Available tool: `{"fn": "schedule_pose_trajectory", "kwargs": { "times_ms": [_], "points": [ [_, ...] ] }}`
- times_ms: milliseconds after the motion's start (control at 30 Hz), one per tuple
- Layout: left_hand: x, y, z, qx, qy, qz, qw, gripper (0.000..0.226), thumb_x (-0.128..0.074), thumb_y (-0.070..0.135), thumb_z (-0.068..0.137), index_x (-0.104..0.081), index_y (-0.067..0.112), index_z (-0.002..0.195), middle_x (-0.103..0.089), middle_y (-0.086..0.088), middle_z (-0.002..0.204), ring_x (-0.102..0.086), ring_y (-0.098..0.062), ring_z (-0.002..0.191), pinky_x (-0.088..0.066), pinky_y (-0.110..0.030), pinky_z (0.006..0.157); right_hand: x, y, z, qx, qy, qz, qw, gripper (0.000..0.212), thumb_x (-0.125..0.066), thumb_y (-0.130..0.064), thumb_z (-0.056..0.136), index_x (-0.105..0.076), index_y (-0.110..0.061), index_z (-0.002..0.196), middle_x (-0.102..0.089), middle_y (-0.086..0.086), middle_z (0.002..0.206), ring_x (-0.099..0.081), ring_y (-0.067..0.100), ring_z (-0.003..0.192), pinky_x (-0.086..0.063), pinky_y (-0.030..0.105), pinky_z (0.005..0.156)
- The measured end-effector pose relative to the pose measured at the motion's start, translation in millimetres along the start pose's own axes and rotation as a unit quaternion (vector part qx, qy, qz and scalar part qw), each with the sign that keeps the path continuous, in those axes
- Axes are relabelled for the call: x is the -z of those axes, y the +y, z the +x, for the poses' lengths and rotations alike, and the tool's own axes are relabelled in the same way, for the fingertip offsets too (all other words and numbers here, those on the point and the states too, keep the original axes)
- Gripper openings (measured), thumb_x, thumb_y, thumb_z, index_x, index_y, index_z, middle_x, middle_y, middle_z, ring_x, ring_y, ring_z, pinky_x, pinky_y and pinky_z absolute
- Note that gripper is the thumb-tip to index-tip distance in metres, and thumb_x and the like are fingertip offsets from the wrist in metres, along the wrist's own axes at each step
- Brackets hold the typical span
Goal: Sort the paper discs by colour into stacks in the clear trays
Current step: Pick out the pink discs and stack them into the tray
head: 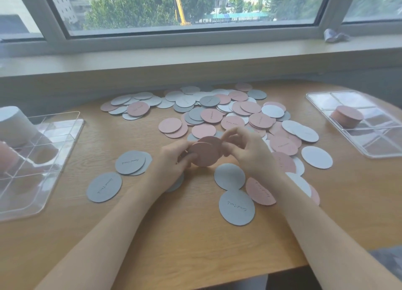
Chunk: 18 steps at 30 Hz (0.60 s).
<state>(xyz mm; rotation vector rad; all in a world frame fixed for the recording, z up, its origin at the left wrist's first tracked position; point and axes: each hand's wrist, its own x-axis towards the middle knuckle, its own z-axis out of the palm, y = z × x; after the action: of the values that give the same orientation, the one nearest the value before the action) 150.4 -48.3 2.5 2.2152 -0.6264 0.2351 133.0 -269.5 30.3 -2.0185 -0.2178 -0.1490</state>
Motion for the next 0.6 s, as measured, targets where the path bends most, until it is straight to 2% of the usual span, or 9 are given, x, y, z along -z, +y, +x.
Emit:
{"fn": "schedule_pose_trajectory", "kwargs": {
  "times_ms": [100,200,267,367,433,533,600],
  "points": [
    [1,0,1,-0.019,0.000,0.014,1.000,0.031,-0.066,0.010,0.093,-0.068,0.019,0.123,-0.063,0.004,0.096,-0.061,-0.010,0.076,-0.040,-0.011,0.074,-11,2,-7,0.003,-0.033,-0.070,0.997,0.014,-0.055,-0.018,0.099,-0.064,-0.029,0.098,-0.071,-0.010,0.078,-0.065,0.005,0.077,-0.044,0.016,0.066],
    [1,0,0,-0.012,-0.005,0.016,1.000,0.020,-0.068,0.012,0.091,-0.070,0.017,0.110,-0.065,0.011,0.086,-0.060,-0.008,0.078,-0.041,-0.013,0.072,-7,2,-7,0.006,-0.018,-0.109,0.994,0.014,-0.057,-0.023,0.098,-0.067,-0.031,0.100,-0.070,-0.011,0.086,-0.063,0.005,0.083,-0.047,0.020,0.071],
    [1,1,0,-0.001,-0.007,0.009,1.000,0.014,-0.068,0.013,0.092,-0.070,0.016,0.106,-0.067,0.011,0.082,-0.061,-0.008,0.077,-0.042,-0.014,0.071,7,4,-8,-0.003,0.015,-0.157,0.987,0.010,-0.061,-0.026,0.095,-0.067,-0.028,0.103,-0.068,-0.012,0.095,-0.060,0.003,0.086,-0.044,0.017,0.074],
    [1,2,-1,0.003,-0.008,-0.003,1.000,0.011,-0.068,0.013,0.093,-0.070,0.014,0.104,-0.069,0.008,0.083,-0.060,-0.006,0.077,-0.041,-0.011,0.070,37,17,-18,-0.040,0.069,-0.304,0.949,0.024,-0.067,-0.036,0.089,-0.062,-0.027,0.110,-0.061,-0.008,0.107,-0.058,0.015,0.098,-0.045,0.033,0.086],
    [1,3,-1,0.002,-0.007,-0.001,1.000,0.011,-0.068,0.013,0.093,-0.069,0.014,0.104,-0.068,0.008,0.083,-0.059,-0.004,0.077,-0.040,-0.010,0.070,57,27,-29,-0.097,0.071,-0.382,0.916,0.037,-0.067,-0.044,0.086,-0.058,-0.025,0.117,-0.055,-0.002,0.116,-0.053,0.023,0.111,-0.042,0.041,0.093],
    [1,6,-2,0.001,-0.011,0.002,1.000,0.012,-0.068,0.012,0.093,-0.070,0.013,0.105,-0.067,0.011,0.083,-0.059,-0.001,0.078,-0.040,-0.009,0.071,78,35,-42,-0.201,0.045,-0.427,0.880,0.058,-0.065,-0.056,0.082,-0.053,-0.027,0.131,-0.049,0.002,0.127,-0.041,0.025,0.124,-0.033,0.041,0.102],
    [1,8,-2,0.000,-0.012,-0.003,1.000,0.012,-0.068,0.011,0.093,-0.070,0.013,0.104,-0.067,0.012,0.083,-0.061,-0.002,0.077,-0.041,-0.009,0.071,82,37,-45,-0.215,0.036,-0.433,0.874,0.064,-0.067,-0.058,0.081,-0.053,-0.026,0.134,-0.048,0.003,0.128,-0.039,0.025,0.125,-0.032,0.040,0.103]
  ]
}}
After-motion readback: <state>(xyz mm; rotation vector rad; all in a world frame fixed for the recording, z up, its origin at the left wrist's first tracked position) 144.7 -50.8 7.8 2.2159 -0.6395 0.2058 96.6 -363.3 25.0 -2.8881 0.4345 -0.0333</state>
